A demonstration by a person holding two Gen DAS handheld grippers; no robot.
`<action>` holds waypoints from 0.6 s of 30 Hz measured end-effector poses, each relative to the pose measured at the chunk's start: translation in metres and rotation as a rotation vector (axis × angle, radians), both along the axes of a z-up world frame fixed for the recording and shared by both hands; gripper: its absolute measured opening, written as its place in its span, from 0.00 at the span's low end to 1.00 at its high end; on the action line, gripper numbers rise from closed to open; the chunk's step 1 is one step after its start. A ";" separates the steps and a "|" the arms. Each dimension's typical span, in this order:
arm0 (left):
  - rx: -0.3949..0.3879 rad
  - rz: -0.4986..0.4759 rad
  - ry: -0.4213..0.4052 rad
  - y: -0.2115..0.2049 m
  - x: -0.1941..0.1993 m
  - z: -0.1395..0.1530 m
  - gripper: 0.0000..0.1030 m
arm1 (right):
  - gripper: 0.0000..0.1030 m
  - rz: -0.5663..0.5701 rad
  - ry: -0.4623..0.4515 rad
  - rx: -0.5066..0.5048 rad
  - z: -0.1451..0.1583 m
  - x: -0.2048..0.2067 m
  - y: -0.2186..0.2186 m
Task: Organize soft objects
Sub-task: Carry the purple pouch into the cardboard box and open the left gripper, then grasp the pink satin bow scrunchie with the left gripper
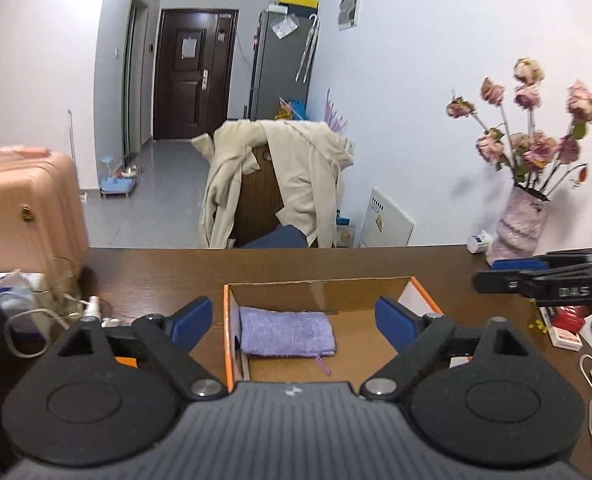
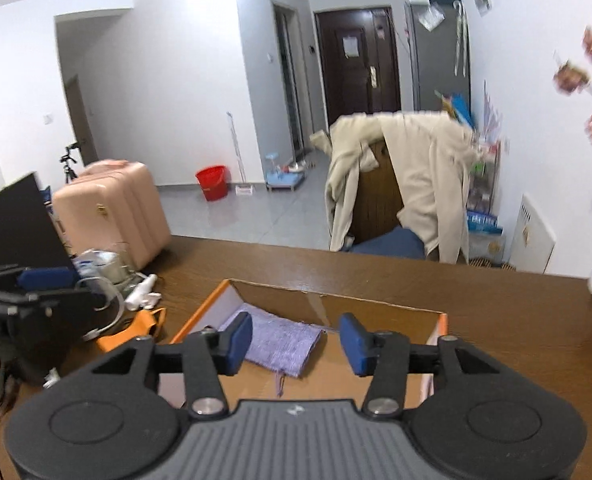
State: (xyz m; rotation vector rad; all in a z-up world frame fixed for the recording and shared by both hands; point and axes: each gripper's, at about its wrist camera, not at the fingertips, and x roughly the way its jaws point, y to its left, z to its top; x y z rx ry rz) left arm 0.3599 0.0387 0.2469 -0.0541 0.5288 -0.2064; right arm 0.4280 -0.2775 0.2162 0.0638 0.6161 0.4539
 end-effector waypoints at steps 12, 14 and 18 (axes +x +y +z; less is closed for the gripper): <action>0.045 -0.030 -0.228 0.002 -0.188 -0.005 1.00 | 0.74 0.087 -0.242 0.010 0.009 -0.212 -0.044; 0.077 -0.042 -0.272 0.002 -0.213 -0.023 1.00 | 0.81 0.091 -0.284 0.023 -0.009 -0.241 -0.047; 0.026 -0.003 -0.298 0.008 -0.245 -0.062 1.00 | 0.86 0.056 -0.350 -0.014 -0.050 -0.288 -0.042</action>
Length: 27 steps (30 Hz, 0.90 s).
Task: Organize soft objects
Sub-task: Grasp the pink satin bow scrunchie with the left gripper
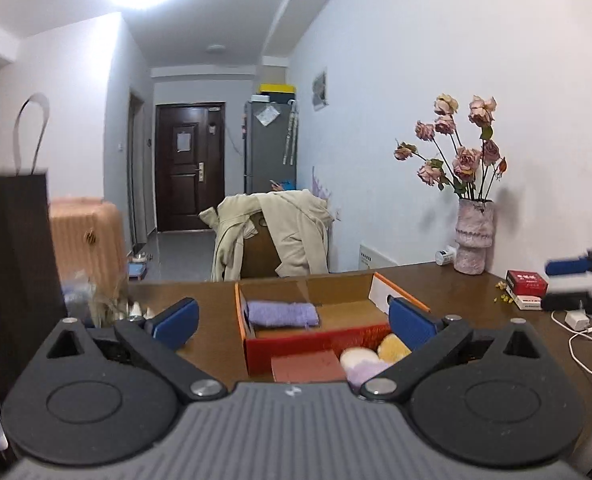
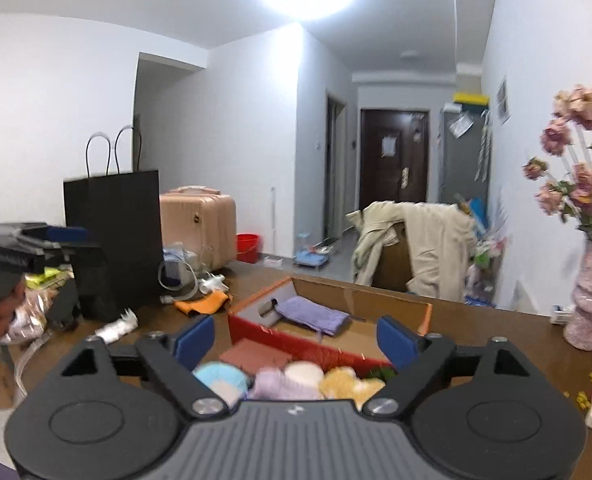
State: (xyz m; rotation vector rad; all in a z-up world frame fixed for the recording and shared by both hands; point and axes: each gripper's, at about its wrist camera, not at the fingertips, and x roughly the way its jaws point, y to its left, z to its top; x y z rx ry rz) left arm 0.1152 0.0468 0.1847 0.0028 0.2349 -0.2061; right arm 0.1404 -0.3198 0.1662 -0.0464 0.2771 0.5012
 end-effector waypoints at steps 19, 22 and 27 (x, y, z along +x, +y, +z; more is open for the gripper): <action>-0.031 0.009 0.162 0.020 -0.021 -0.109 1.00 | 0.89 -0.243 0.092 0.027 -0.129 -0.059 0.014; -0.034 -0.001 0.188 0.012 -0.010 -0.114 1.00 | 0.88 -0.192 0.098 0.086 -0.128 -0.053 0.019; -0.037 -0.041 0.239 -0.007 0.015 -0.133 1.00 | 0.76 -0.096 0.112 0.089 -0.127 -0.026 0.050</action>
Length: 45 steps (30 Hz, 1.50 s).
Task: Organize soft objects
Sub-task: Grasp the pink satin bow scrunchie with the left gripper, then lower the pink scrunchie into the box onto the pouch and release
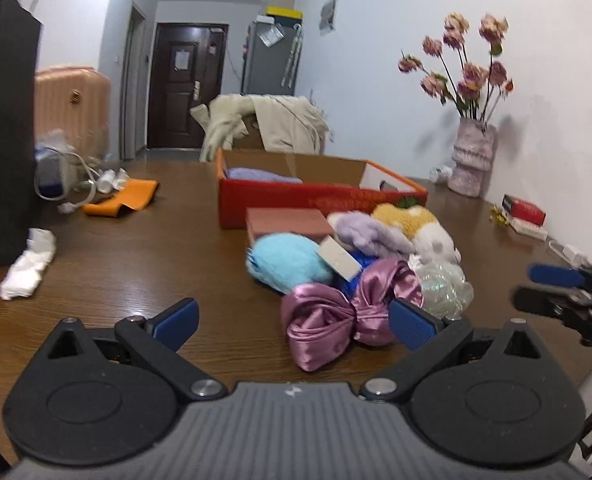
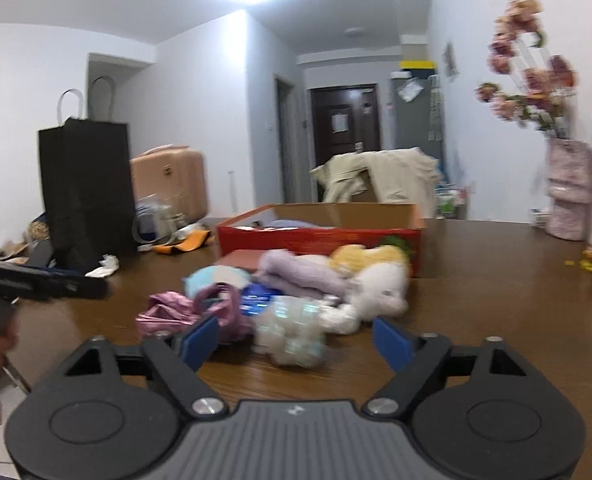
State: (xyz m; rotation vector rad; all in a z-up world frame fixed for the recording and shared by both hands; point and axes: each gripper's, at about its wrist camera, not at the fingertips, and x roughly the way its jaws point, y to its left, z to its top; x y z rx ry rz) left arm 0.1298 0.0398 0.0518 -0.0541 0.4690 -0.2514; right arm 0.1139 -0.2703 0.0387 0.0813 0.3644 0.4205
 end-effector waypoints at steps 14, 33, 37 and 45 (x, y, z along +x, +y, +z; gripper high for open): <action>-0.114 -0.021 0.116 -0.001 0.042 -0.032 0.25 | 0.18 0.115 0.122 -0.024 -0.021 0.078 0.077; -0.122 -0.167 -0.105 -0.014 0.061 0.077 0.15 | 0.07 0.180 -0.051 0.065 0.064 0.081 0.033; -0.106 -0.171 -0.101 -0.015 0.126 0.105 0.15 | 0.07 0.209 -0.045 0.080 0.096 0.143 0.026; -0.075 -0.095 0.019 -0.015 0.259 0.103 0.14 | 0.07 0.203 0.131 0.061 0.103 0.297 0.046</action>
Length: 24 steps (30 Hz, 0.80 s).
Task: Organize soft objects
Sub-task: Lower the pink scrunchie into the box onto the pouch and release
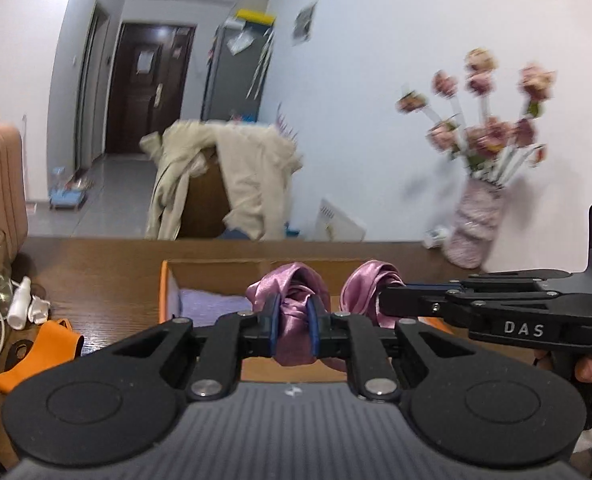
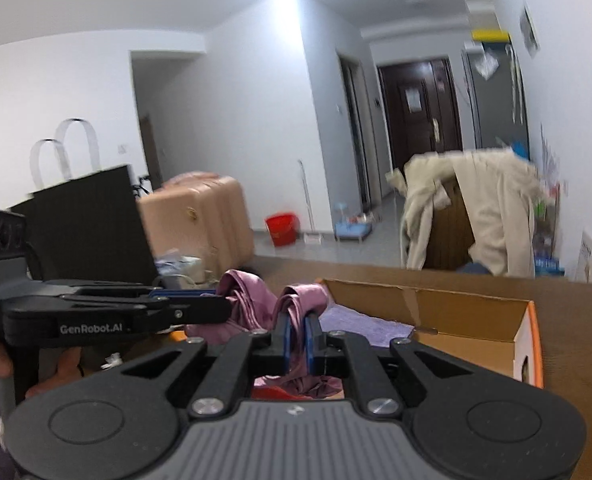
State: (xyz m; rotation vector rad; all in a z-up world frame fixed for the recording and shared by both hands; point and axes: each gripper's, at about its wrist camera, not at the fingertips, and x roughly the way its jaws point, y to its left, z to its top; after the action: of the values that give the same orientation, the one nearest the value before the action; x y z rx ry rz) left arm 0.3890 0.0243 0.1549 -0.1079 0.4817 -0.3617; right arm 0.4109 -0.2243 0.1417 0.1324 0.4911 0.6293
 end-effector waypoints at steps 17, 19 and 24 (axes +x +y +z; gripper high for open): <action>0.099 0.098 0.143 0.020 0.102 -0.070 0.40 | 0.28 -0.027 0.237 -0.111 -0.088 0.129 0.056; 0.101 0.106 0.122 0.021 0.095 -0.062 0.41 | 0.28 -0.037 0.219 -0.105 -0.081 0.125 0.052; 0.115 0.113 0.060 0.019 0.063 -0.029 0.53 | 0.32 -0.060 0.145 -0.087 -0.039 0.097 0.030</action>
State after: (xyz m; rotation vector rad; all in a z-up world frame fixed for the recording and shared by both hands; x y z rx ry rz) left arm 0.4515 0.0437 0.1255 -0.0341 0.5527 -0.2196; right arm 0.5078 -0.1944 0.1026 0.1106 0.6514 0.5414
